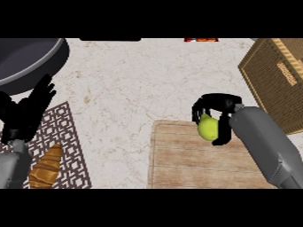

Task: Pick the pear from the cutting board and place it in the basket

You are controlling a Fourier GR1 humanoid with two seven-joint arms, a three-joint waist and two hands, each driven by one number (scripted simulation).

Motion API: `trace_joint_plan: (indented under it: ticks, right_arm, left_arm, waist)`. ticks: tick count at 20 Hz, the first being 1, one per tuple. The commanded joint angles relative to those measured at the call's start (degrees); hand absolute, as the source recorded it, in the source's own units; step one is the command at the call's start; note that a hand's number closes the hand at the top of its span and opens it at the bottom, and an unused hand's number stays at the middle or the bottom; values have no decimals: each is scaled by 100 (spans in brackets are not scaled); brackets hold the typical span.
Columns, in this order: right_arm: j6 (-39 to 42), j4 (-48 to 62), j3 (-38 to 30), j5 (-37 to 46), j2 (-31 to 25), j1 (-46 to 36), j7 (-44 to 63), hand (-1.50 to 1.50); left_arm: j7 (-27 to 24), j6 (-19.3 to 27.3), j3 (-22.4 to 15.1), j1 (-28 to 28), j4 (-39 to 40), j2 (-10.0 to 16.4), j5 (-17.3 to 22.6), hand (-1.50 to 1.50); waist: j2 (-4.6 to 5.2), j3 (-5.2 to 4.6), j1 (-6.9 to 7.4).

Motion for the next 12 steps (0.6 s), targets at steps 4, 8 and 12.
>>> trace_joint_plan:
  ticks: [4,8,12]
  right_arm:
    - [-1983,608,-1613,-137,71,-619,2772,150]
    - [-3333,685,-2208,-137,278,-924,4185,150]
    - [-5090,464,-2681,-92,768,-1468,5192,150]
  left_arm:
    - [-22,-27,1,-11,-23,36,-13,0]
    - [-34,-83,17,-35,-36,61,30,0]
    - [-143,-105,-105,-100,-34,-31,-23,0]
  waist:
    - [48,-15,-50]
    - [104,-11,129]
    - [161,1,346]
